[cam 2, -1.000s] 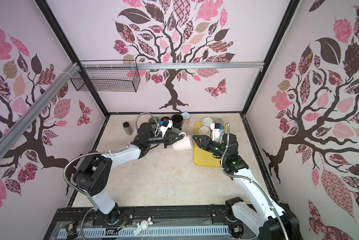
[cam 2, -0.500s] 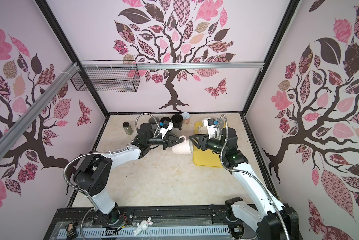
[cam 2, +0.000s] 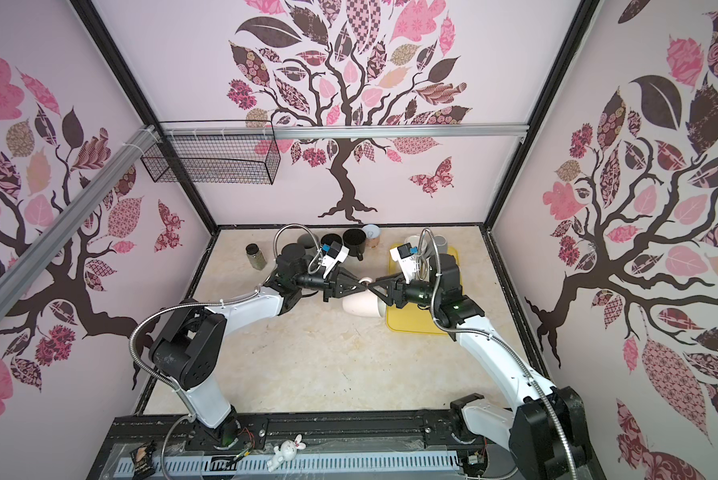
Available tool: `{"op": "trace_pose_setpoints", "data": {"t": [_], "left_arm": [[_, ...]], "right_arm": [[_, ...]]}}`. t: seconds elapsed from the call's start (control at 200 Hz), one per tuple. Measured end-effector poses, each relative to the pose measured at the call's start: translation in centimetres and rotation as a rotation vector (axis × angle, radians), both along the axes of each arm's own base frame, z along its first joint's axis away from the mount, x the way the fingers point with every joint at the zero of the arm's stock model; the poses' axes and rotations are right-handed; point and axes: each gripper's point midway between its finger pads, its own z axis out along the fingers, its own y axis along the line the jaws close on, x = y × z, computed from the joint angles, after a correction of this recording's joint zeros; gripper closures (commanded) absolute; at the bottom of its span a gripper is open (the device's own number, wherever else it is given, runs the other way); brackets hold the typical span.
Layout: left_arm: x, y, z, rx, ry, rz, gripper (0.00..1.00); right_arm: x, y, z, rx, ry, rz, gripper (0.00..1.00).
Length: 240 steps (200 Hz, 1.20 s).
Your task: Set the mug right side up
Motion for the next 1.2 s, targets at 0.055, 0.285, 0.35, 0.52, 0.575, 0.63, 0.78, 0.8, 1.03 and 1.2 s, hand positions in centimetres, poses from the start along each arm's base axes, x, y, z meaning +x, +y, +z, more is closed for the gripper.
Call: {"op": "trace_pose_setpoints", "data": {"t": [0.055, 0.285, 0.35, 0.52, 0.575, 0.63, 0.78, 0.8, 1.03, 1.2], "left_arm": [[-0.1, 0.0, 0.0, 0.001, 0.005, -0.009, 1.0], [-0.3, 0.0, -0.3, 0.018, 0.04, -0.032, 1.0], [-0.4, -0.1, -0.3, 0.021, 0.046, -0.041, 1.0], [-0.5, 0.0, -0.3, 0.032, 0.057, -0.057, 1.0], [-0.4, 0.1, -0.5, 0.038, 0.058, -0.056, 1.0], [-0.5, 0.0, -0.7, 0.046, 0.061, -0.057, 1.0], [-0.4, 0.0, -1.4, 0.068, 0.059, -0.051, 0.92], [-0.4, 0.0, -1.4, 0.07, 0.059, -0.049, 0.87], [0.5, 0.1, -1.7, 0.097, 0.028, 0.028, 0.56], [1.1, 0.1, -1.1, 0.095, -0.007, 0.073, 0.5]], "right_arm": [[0.1, 0.1, -0.2, -0.008, -0.002, 0.006, 0.58], [0.1, 0.6, -0.6, -0.023, -0.007, 0.038, 0.62], [0.1, 0.9, -0.4, -0.026, -0.012, 0.049, 0.66], [-0.4, 1.5, 0.1, -0.039, -0.041, 0.095, 1.0], [-0.3, 1.5, -0.1, -0.046, -0.042, 0.095, 1.0], [-0.4, 1.5, -0.3, -0.053, -0.035, 0.095, 1.0], [-0.3, 1.4, -0.9, -0.075, -0.022, 0.081, 1.0], [-0.3, 1.3, -1.0, -0.078, -0.021, 0.078, 1.0], [0.9, 1.1, -1.1, -0.134, 0.02, 0.023, 1.0], [1.9, 0.6, -2.1, -0.175, 0.045, -0.032, 1.0]]}}
